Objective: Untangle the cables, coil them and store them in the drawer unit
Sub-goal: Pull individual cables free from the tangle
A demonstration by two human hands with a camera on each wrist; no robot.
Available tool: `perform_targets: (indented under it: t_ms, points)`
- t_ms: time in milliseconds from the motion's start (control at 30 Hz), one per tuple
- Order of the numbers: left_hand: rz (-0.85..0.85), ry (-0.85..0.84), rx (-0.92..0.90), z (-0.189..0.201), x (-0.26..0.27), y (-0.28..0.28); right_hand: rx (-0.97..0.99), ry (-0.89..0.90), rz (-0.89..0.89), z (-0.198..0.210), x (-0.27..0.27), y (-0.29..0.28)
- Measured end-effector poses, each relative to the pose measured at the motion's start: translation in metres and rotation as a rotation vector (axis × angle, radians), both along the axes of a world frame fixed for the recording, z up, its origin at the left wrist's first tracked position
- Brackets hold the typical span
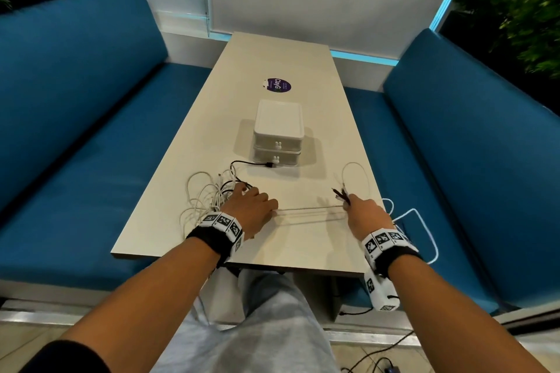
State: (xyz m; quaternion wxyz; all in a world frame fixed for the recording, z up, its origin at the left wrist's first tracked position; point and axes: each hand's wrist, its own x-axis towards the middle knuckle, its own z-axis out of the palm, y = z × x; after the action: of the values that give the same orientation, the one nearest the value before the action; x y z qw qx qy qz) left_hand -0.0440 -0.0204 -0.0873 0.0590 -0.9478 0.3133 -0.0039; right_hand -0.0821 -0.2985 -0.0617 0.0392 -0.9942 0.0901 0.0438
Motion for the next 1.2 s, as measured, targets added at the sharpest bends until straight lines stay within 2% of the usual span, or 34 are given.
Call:
perform_targets:
  t_ms: [100,200,300,400,500,600,767,867,967,1100,1200]
  points:
    - [-0.002,0.037,0.011,0.005,-0.002,-0.008,-0.033,0.014,-0.033,-0.002,-0.002,-0.001]
    - [0.037,0.055,0.002,0.007,-0.004,-0.017,0.086,-0.057,-0.047,-0.005,-0.003,0.018]
    - [0.034,0.063,-0.012,0.008,-0.006,-0.021,0.22,-0.107,0.108,-0.01,-0.005,0.048]
    - [0.052,0.094,-0.071,0.011,-0.007,-0.024,0.293,-0.062,0.271,-0.015,-0.006,0.073]
    - [0.074,0.114,-0.12,0.014,-0.009,-0.022,0.308,-0.035,0.272,-0.018,-0.003,0.082]
    - [0.05,0.158,-0.179,0.016,-0.009,-0.015,0.201,0.002,0.275,-0.019,-0.003,0.077]
    - [0.075,0.232,-0.41,0.025,-0.001,-0.002,0.05,0.039,0.081,-0.003,0.001,0.038]
    - [0.078,0.24,-0.426,0.033,0.001,0.004,-0.091,0.081,-0.072,0.009,0.0,0.006]
    - [0.104,0.221,-0.422,0.039,0.002,0.011,-0.148,0.114,-0.236,0.018,-0.006,-0.019]
    - [0.119,0.217,-0.416,0.039,0.002,0.02,-0.031,-0.008,-0.302,0.024,-0.004,-0.021]
    - [0.07,0.228,-0.39,0.039,-0.001,0.02,0.12,-0.093,-0.249,0.024,0.003,-0.003]
